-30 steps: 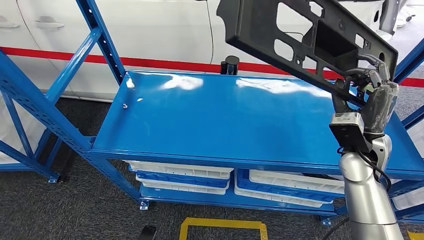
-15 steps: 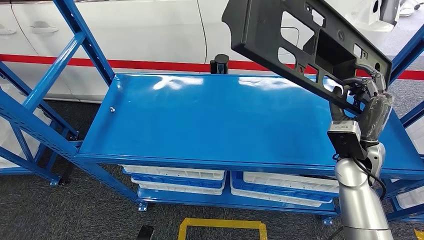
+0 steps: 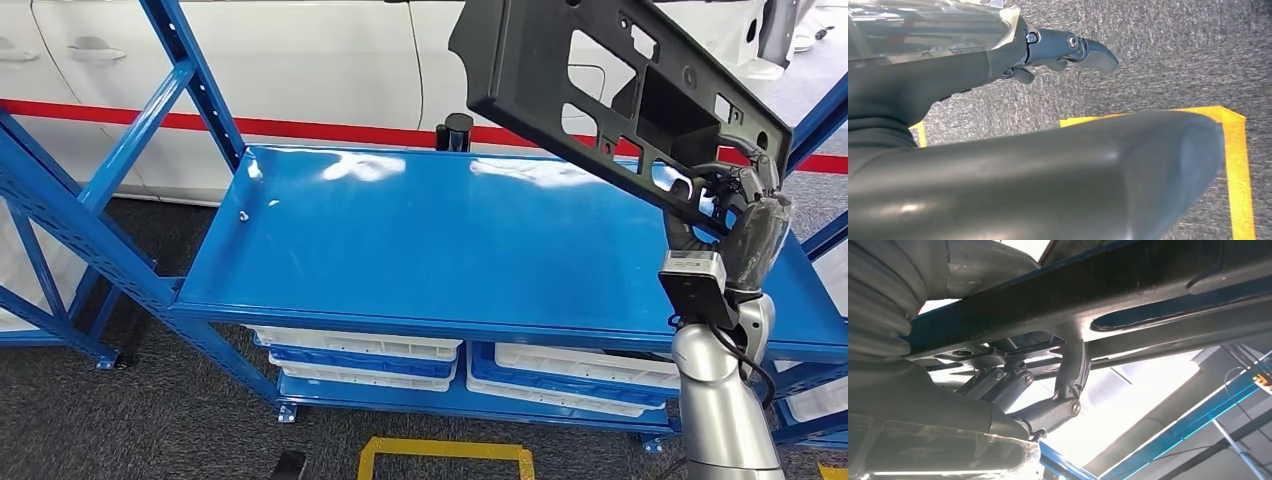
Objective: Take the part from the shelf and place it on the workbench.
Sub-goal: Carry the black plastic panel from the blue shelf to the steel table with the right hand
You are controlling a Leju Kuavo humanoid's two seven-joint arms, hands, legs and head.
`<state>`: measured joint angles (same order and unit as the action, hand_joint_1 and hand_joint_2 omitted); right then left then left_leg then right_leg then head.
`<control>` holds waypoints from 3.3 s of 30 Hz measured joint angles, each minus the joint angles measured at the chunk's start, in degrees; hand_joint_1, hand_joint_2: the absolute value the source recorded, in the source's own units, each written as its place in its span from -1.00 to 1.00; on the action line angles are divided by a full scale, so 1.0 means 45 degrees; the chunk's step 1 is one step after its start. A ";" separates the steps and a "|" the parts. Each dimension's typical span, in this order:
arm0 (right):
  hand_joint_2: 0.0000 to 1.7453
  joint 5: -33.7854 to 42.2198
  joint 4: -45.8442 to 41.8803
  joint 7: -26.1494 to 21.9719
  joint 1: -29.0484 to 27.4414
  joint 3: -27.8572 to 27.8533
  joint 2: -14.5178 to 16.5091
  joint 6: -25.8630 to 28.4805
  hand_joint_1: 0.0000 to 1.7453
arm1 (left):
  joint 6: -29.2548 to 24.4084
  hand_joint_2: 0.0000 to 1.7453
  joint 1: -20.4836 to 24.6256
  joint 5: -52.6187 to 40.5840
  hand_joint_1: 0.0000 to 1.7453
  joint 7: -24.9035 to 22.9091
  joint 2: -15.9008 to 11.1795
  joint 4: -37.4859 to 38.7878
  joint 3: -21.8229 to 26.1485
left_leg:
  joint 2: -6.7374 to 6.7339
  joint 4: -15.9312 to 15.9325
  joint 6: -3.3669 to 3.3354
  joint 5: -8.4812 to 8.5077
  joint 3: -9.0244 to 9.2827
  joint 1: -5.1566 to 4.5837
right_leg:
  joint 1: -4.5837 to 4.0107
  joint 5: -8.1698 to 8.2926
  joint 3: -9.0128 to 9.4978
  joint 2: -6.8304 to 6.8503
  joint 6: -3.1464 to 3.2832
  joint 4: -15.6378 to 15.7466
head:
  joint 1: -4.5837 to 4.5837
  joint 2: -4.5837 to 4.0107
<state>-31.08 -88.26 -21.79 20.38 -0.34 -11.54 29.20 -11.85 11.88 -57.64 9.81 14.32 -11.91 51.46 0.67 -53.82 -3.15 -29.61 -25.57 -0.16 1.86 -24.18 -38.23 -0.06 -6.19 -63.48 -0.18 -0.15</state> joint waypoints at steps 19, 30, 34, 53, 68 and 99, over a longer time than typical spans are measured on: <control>1.00 -0.0001 -0.0112 0.0004 -0.0016 -0.0060 0.0100 0.0001 1.00 | -0.0010 -1.00 0.0033 0.0001 -1.00 0.0000 -0.0018 -0.0011 0.0004 | -0.0039 -0.0910 0.0249 0.0551 -0.1495 -0.0103 | -0.0082 -0.0201 0.0896 -0.0084 0.0835 0.1234 | -0.0084 0.0000; 1.00 0.0000 -0.0131 0.0004 -0.0028 -0.0064 0.0087 0.0005 1.00 | -0.0006 -1.00 0.0022 0.0005 -1.00 0.0000 -0.0001 -0.0011 0.0013 | -0.0031 -0.0608 -0.0123 0.0745 -0.1380 -0.0085 | -0.0071 -0.0822 0.0102 -0.0004 0.0393 -0.0649 | -0.0024 0.0000; 1.00 -0.0001 -0.0141 0.0002 -0.0010 -0.0064 0.0087 0.0005 1.00 | 0.0006 -1.00 0.0031 0.0005 -1.00 0.0000 0.0000 -0.0011 0.0015 | 0.0010 -0.0730 0.0072 0.0642 -0.1436 -0.0172 | -0.0141 -0.0382 0.1202 -0.0082 0.0501 0.1271 | -0.0034 0.0000; 1.00 -0.0002 -0.0149 0.0001 0.0043 -0.0063 0.0109 0.0005 1.00 | -0.0010 -1.00 0.0042 0.0004 -1.00 0.0000 -0.0015 -0.0021 0.0018 | -0.0078 -0.0756 0.0055 0.0988 -0.1823 0.0048 | -0.0031 -0.0773 0.0956 -0.0044 0.0570 0.0857 | -0.0100 0.0000; 1.00 -0.0067 -0.0033 0.0047 0.0167 0.0033 0.0073 -0.0278 1.00 | -0.0262 -1.00 0.0138 0.0154 -1.00 0.0284 -0.0024 -0.0021 0.0045 | -0.0018 -0.1334 0.0242 0.0656 -0.2110 -0.0130 | -0.0021 -0.0391 0.1173 -0.0069 0.0830 0.1254 | -0.0056 0.0000; 1.00 -0.0079 0.0404 0.0047 0.0453 0.0385 0.0246 -0.0306 1.00 | -0.0029 -1.00 0.0192 0.0325 -1.00 0.0612 -0.0126 -0.0021 0.0136 | -0.0076 -0.0971 0.0361 0.1332 -0.2308 -0.0021 | -0.0012 -0.0821 0.1730 -0.0059 0.0683 0.1332 | -0.0092 0.0000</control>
<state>-31.43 -86.44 -21.57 22.42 1.39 -10.43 27.82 -11.98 12.74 -56.17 12.57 13.75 -12.00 52.07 0.33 -58.19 -1.53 -23.61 -35.96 -0.25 1.81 -27.88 -30.44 -0.32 -3.12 -57.48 -0.59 -0.15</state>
